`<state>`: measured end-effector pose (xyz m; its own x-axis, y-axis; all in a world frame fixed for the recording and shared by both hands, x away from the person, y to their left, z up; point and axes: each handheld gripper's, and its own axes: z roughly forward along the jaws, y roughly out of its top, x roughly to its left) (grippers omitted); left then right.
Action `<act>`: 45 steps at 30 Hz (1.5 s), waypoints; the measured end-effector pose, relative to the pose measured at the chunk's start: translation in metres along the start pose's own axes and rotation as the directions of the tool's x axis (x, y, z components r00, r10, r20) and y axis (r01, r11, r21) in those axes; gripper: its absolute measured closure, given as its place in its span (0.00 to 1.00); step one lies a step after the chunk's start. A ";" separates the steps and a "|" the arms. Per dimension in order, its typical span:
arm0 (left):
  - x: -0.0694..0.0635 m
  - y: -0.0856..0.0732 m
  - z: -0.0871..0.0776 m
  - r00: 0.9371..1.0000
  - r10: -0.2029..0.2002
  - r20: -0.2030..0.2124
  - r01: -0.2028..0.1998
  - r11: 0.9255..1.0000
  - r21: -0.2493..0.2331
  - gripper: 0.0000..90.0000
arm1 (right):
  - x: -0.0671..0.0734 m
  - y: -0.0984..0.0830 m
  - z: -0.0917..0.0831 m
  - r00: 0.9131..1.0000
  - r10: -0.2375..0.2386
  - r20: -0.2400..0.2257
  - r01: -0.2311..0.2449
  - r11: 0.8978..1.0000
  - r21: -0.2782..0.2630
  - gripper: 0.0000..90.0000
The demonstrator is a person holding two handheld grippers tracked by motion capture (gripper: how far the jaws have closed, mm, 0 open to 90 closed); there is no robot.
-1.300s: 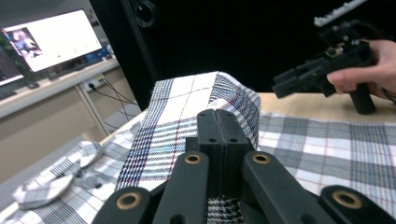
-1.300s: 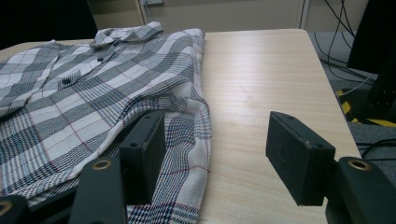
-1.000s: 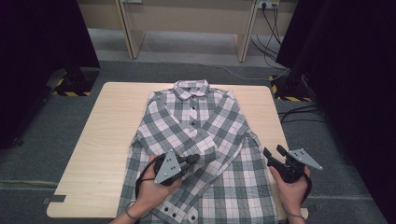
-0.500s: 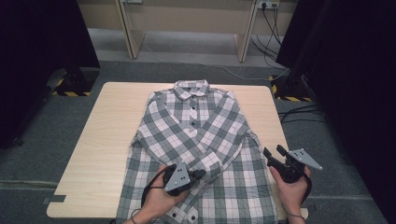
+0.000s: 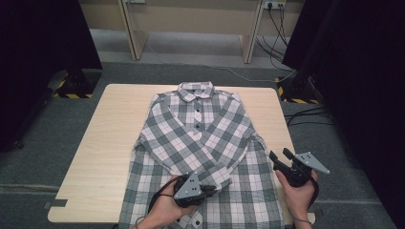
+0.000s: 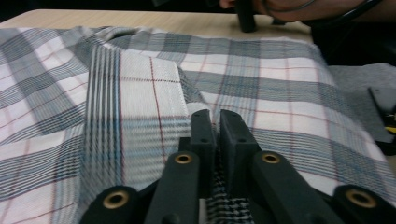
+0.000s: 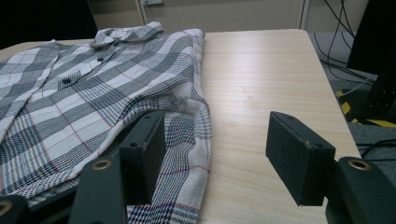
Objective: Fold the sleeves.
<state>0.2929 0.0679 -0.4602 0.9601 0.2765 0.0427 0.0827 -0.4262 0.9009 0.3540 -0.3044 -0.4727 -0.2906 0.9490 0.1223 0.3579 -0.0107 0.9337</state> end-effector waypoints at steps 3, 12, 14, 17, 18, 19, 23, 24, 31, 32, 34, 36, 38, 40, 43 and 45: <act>-0.001 0.002 -0.001 1.000 -0.003 0.024 0.003 1.000 -0.009 0.86 | 0.000 0.000 0.000 1.000 -0.004 0.002 0.004 1.000 0.000 0.43; -0.005 0.010 -0.012 1.000 0.006 0.010 -0.005 0.998 -0.061 0.72 | 0.000 0.000 0.000 1.000 0.000 0.000 0.000 1.000 0.001 0.43; -0.005 0.012 -0.017 1.000 -0.005 0.001 0.005 0.997 -0.075 0.69 | 0.000 0.000 0.000 1.000 -0.002 0.001 0.002 1.000 -0.001 0.43; -0.003 0.013 -0.023 1.000 -0.014 -0.025 0.012 0.996 -0.090 0.65 | 0.000 0.000 0.000 1.000 -0.001 0.002 0.001 1.000 -0.001 0.43; -0.002 0.013 -0.026 0.999 -0.019 -0.033 0.016 0.996 -0.092 0.63 | 0.000 0.000 0.000 1.000 -0.001 0.001 0.001 1.000 -0.001 0.43; 0.000 0.012 -0.028 0.999 -0.026 -0.045 0.021 0.996 -0.091 0.61 | 0.000 0.000 0.000 1.000 -0.004 0.002 0.004 1.000 0.000 0.43; 0.008 0.007 -0.036 0.994 -0.052 -0.093 0.044 0.995 -0.085 0.52 | 0.000 0.000 0.000 1.000 0.000 0.000 0.000 1.000 0.002 0.43; 0.011 0.005 -0.038 0.992 -0.063 -0.113 0.054 0.995 -0.084 0.49 | 0.000 0.000 0.000 1.000 0.000 -0.001 0.000 1.000 0.003 0.43; 0.035 -0.013 -0.065 0.961 -0.116 -0.250 0.101 0.992 -0.073 0.41 | -0.001 0.000 0.000 1.000 -0.003 0.000 0.003 1.000 0.003 0.42; 0.039 -0.017 -0.071 0.953 -0.131 -0.273 0.115 0.991 -0.076 0.41 | -0.001 0.000 0.000 1.000 -0.005 0.000 0.005 1.000 0.004 0.42; 0.047 -0.024 -0.082 0.928 -0.179 -0.326 0.156 0.983 -0.095 0.38 | -0.001 0.000 0.000 1.000 -0.004 0.000 0.004 1.000 0.006 0.41; 0.054 -0.032 -0.094 0.901 -0.224 -0.372 0.192 0.974 -0.121 0.36 | -0.001 0.000 0.000 1.000 -0.003 0.000 0.003 1.000 0.008 0.39; 0.061 -0.040 -0.105 0.873 -0.260 -0.413 0.218 0.965 -0.145 0.34 | -0.001 0.000 0.000 1.000 -0.004 0.002 0.004 1.000 0.010 0.38; 0.066 -0.046 -0.114 0.849 -0.284 -0.446 0.236 0.958 -0.161 0.32 | 0.000 0.001 0.001 1.000 -0.005 0.001 0.005 1.000 0.016 0.36; 0.073 -0.050 -0.123 0.823 -0.301 -0.482 0.248 0.953 -0.172 0.31 | 0.000 0.001 0.002 1.000 -0.006 0.001 0.006 1.000 0.025 0.34; 0.077 -0.051 -0.128 0.807 -0.303 -0.506 0.251 0.953 -0.172 0.31 | 0.000 0.001 0.002 1.000 -0.007 0.000 0.006 1.000 0.027 0.33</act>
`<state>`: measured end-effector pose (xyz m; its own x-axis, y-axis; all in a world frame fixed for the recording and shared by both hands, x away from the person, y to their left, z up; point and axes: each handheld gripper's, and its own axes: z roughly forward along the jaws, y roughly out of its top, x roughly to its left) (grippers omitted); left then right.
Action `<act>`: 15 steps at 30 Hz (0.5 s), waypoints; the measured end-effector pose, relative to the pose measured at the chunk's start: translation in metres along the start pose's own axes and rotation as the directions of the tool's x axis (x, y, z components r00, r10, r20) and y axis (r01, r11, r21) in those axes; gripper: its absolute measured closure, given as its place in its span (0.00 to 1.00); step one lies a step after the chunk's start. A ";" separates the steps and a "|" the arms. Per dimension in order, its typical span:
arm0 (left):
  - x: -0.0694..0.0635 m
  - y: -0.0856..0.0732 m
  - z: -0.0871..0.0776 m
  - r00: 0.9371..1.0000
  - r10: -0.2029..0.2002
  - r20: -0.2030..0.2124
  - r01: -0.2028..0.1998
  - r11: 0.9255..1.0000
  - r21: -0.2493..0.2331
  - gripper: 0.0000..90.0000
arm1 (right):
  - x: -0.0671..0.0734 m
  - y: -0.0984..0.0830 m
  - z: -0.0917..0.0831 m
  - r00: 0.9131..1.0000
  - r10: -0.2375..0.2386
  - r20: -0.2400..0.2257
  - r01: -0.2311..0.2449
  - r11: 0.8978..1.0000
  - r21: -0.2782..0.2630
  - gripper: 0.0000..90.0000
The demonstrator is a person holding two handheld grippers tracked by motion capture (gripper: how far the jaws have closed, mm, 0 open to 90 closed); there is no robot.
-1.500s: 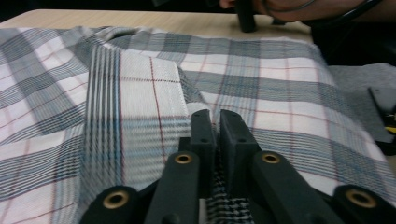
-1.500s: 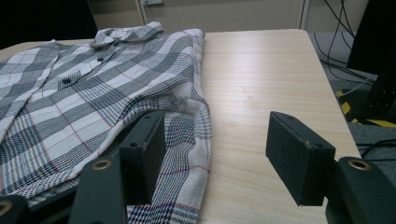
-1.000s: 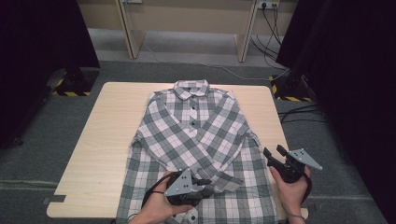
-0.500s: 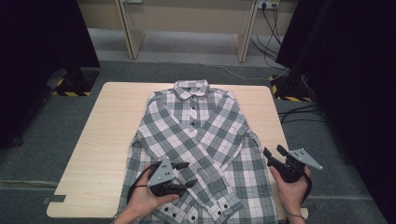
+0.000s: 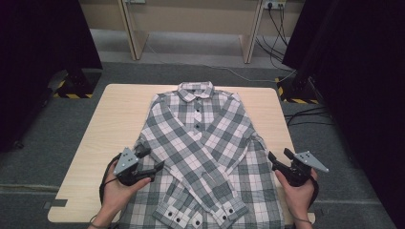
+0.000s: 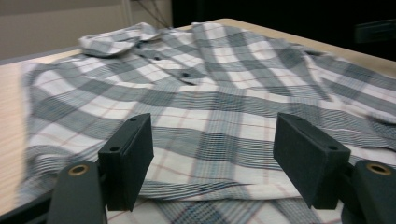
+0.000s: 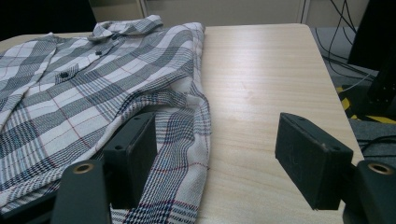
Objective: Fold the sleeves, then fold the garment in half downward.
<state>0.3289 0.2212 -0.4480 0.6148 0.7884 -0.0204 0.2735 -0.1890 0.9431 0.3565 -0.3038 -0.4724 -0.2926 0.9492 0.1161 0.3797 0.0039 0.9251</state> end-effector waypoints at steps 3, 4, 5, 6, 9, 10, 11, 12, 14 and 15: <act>0.006 0.001 -0.002 1.000 0.001 -0.028 0.000 1.000 0.004 0.31 | 0.000 0.000 0.000 1.000 -0.006 -0.001 0.006 1.000 0.002 0.32; 0.008 0.001 -0.003 0.999 -0.001 -0.035 0.001 1.000 0.010 0.31 | 0.000 0.000 0.000 1.000 -0.008 -0.002 0.008 1.000 0.003 0.32; 0.010 0.001 -0.003 0.999 -0.003 -0.045 0.004 1.000 0.013 0.31 | 0.000 0.000 0.001 1.000 -0.010 -0.003 0.010 1.000 0.004 0.32; 0.012 0.000 -0.004 0.999 -0.007 -0.052 0.008 1.000 0.014 0.31 | 0.001 0.000 0.001 1.000 -0.010 -0.004 0.010 1.000 0.005 0.32; 0.018 -0.004 -0.007 0.998 -0.013 -0.067 0.015 1.000 0.025 0.31 | 0.001 0.001 0.002 1.000 -0.011 -0.007 0.011 1.000 0.010 0.31; 0.020 -0.005 -0.008 0.997 -0.014 -0.074 0.017 0.999 0.034 0.31 | 0.002 0.002 0.003 1.000 -0.013 -0.009 0.013 1.000 0.013 0.30; 0.020 -0.005 -0.008 0.997 -0.014 -0.074 0.017 0.999 0.034 0.31 | 0.002 0.002 0.003 1.000 -0.013 -0.009 0.013 1.000 0.013 0.30; 0.023 -0.007 -0.009 0.996 -0.019 -0.085 0.023 0.999 0.044 0.31 | 0.003 0.003 0.003 1.000 -0.015 -0.011 0.016 1.000 0.015 0.30; 0.029 -0.009 -0.010 0.994 -0.024 -0.103 0.030 0.998 0.060 0.32 | 0.004 0.006 0.004 1.000 -0.024 -0.016 0.025 0.999 0.025 0.30; 0.033 -0.011 -0.010 0.993 -0.027 -0.111 0.036 0.997 0.075 0.32 | 0.005 0.008 0.004 0.999 -0.028 -0.018 0.029 0.999 0.034 0.31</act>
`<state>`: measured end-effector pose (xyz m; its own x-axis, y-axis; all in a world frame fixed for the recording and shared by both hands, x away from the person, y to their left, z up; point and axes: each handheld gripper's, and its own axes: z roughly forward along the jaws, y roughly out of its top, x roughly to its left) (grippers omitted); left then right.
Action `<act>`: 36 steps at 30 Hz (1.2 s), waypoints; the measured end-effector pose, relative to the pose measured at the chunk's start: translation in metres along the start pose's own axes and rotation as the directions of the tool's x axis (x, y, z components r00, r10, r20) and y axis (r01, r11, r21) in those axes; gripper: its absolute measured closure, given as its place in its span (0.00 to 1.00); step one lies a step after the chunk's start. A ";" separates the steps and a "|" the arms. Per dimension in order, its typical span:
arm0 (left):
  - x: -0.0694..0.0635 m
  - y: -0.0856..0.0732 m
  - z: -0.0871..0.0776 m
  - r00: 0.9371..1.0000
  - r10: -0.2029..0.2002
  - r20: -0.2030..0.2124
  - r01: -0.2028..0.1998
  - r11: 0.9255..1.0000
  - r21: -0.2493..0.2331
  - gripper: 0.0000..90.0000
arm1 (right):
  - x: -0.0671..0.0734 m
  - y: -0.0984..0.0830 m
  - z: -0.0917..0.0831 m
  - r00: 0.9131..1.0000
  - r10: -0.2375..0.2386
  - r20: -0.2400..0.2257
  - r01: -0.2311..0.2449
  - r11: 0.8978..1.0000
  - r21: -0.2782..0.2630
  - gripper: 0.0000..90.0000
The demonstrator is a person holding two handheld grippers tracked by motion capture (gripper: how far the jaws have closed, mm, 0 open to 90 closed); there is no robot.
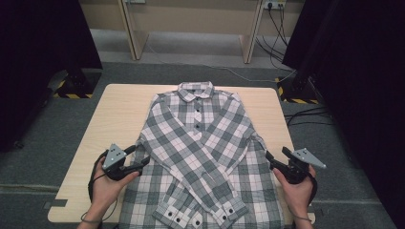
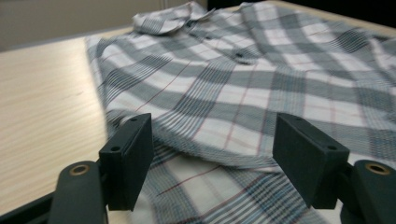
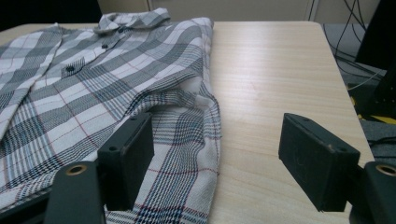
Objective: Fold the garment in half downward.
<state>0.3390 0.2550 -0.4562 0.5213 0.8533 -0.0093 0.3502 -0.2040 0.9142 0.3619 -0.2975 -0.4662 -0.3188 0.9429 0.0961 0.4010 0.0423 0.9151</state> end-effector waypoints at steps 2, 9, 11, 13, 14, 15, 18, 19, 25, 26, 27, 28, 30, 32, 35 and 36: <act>0.011 -0.005 0.005 0.999 -0.006 -0.038 0.009 0.996 0.086 0.33 | 0.002 0.002 0.003 1.000 -0.018 -0.002 0.018 0.998 0.052 0.34; 0.020 -0.014 0.019 0.999 -0.028 -0.032 0.034 0.971 0.238 0.33 | 0.005 0.003 0.012 0.999 -0.044 -0.010 0.045 0.980 0.192 0.43; 0.020 -0.016 0.021 0.999 -0.020 -0.035 0.028 0.968 0.249 0.34 | 0.006 0.003 0.013 0.999 -0.050 -0.010 0.051 0.973 0.226 0.44; 0.020 -0.017 0.023 0.999 -0.011 -0.036 0.020 0.966 0.260 0.35 | 0.005 0.002 0.015 0.999 -0.052 -0.007 0.052 0.968 0.247 0.47; 0.021 -0.017 0.023 0.999 -0.006 -0.042 0.017 0.965 0.261 0.35 | 0.005 0.002 0.016 0.999 -0.045 -0.001 0.044 0.964 0.264 0.47; 0.023 -0.018 0.024 0.999 -0.004 -0.049 0.017 0.964 0.265 0.36 | 0.005 0.002 0.017 0.999 -0.049 0.001 0.046 0.961 0.273 0.48; 0.027 -0.019 0.025 0.997 -0.008 -0.072 0.028 0.962 0.272 0.38 | 0.004 0.003 0.020 0.998 -0.057 0.005 0.053 0.955 0.293 0.49; 0.028 -0.020 0.026 0.997 -0.019 -0.071 0.037 0.962 0.271 0.39 | 0.004 0.003 0.022 0.998 -0.055 0.007 0.051 0.952 0.302 0.50; 0.031 -0.018 0.029 0.997 -0.051 -0.065 0.066 0.961 0.267 0.50 | 0.005 0.005 0.031 0.997 -0.076 0.002 0.071 0.939 0.336 0.58; 0.032 -0.018 0.029 0.997 -0.053 -0.064 0.068 0.962 0.265 0.53 | 0.005 0.005 0.031 0.997 -0.078 0.002 0.073 0.939 0.336 0.61; 0.033 -0.017 0.030 0.996 -0.061 -0.067 0.077 0.960 0.269 0.57 | 0.005 0.006 0.032 0.997 -0.079 0.001 0.074 0.939 0.335 0.64; 0.034 -0.016 0.029 0.995 -0.070 -0.073 0.087 0.958 0.273 0.62 | 0.005 0.007 0.033 0.997 -0.075 0.000 0.071 0.939 0.335 0.69; 0.035 -0.015 0.030 0.993 -0.090 -0.074 0.107 0.955 0.275 0.74 | 0.005 0.007 0.034 0.997 -0.071 -0.004 0.068 0.939 0.336 0.79; 0.034 -0.014 0.031 0.993 -0.104 -0.061 0.117 0.954 0.276 0.86 | 0.006 0.008 0.034 0.998 -0.064 -0.016 0.065 0.938 0.340 0.88; 0.030 -0.013 0.031 0.993 -0.098 -0.061 0.112 0.951 0.287 0.97 | 0.008 0.008 0.033 0.997 -0.075 -0.028 0.080 0.935 0.346 0.97; 0.030 -0.013 0.031 0.993 -0.098 -0.061 0.112 0.951 0.287 0.97 | 0.009 0.008 0.032 0.996 -0.079 -0.029 0.084 0.933 0.349 0.97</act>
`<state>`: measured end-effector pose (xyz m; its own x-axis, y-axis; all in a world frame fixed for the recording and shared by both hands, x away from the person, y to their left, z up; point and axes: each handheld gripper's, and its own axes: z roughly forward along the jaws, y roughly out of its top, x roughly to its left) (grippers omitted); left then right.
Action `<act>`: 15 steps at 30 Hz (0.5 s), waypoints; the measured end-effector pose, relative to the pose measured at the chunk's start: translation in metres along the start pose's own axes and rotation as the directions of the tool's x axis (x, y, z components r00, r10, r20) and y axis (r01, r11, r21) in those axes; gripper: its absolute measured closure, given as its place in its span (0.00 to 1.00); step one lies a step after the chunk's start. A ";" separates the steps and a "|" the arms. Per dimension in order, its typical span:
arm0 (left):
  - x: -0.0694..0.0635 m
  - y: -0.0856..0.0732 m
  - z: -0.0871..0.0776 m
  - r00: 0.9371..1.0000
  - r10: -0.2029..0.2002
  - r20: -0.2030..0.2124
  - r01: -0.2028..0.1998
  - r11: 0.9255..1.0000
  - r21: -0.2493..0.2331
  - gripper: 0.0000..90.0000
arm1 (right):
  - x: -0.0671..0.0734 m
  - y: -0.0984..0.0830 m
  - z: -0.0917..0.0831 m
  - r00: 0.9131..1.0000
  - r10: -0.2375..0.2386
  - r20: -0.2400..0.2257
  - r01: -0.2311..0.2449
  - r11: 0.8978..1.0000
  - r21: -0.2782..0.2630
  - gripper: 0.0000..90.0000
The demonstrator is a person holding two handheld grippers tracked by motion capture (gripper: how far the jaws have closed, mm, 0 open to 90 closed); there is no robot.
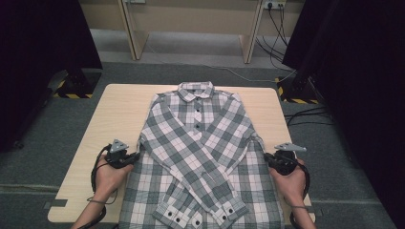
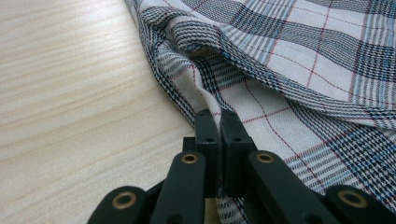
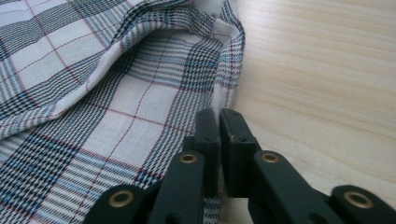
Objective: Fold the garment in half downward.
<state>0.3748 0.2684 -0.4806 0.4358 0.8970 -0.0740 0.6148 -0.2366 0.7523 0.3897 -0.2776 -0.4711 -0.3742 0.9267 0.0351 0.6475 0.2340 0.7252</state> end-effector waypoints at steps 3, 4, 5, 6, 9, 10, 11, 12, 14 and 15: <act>-0.001 -0.004 -0.006 1.000 -0.009 0.021 0.009 1.000 0.013 0.97 | 0.002 -0.002 -0.005 1.000 -0.016 -0.006 0.016 1.000 0.024 0.98; -0.002 -0.006 -0.009 1.000 -0.007 0.030 0.007 1.000 0.015 0.97 | 0.002 -0.003 -0.008 0.999 -0.032 -0.010 0.032 0.999 0.030 0.98; -0.003 -0.009 -0.012 0.999 -0.002 0.038 0.002 1.000 0.019 0.97 | 0.003 -0.006 -0.011 0.999 -0.030 -0.016 0.031 0.999 0.036 0.98; -0.005 -0.013 -0.016 0.999 0.001 0.044 -0.002 1.000 0.018 0.97 | 0.004 -0.009 -0.015 0.999 -0.036 -0.024 0.037 0.999 0.040 0.98; -0.013 -0.025 -0.029 0.998 0.020 0.061 -0.021 1.000 0.019 0.97 | 0.006 -0.019 -0.027 0.998 -0.044 -0.045 0.047 0.998 0.052 0.98; -0.016 -0.029 -0.034 0.998 0.035 0.059 -0.036 0.999 0.015 0.97 | 0.008 -0.023 -0.032 0.998 -0.048 -0.050 0.050 0.997 0.058 0.98; -0.020 -0.033 -0.039 0.997 0.046 0.059 -0.047 0.999 0.019 0.97 | 0.010 -0.027 -0.037 0.997 -0.059 -0.054 0.062 0.996 0.064 0.98; -0.024 -0.038 -0.044 0.996 0.057 0.064 -0.058 0.998 0.022 0.97 | 0.012 -0.031 -0.042 0.996 -0.067 -0.059 0.071 0.995 0.071 0.98; -0.031 -0.047 -0.054 0.995 0.064 0.080 -0.067 0.997 0.031 0.97 | 0.015 -0.037 -0.052 0.995 -0.071 -0.073 0.077 0.994 0.080 0.98; -0.036 -0.054 -0.061 0.993 0.075 0.086 -0.078 0.996 0.032 0.97 | 0.016 -0.041 -0.057 0.994 -0.070 -0.081 0.077 0.993 0.086 0.98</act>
<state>0.2859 0.2715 -0.4781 0.5356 0.8413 -0.0738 0.5996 -0.3173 0.7347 0.3190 -0.2893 -0.4608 -0.4710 0.8813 0.0396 0.6715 0.3290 0.6640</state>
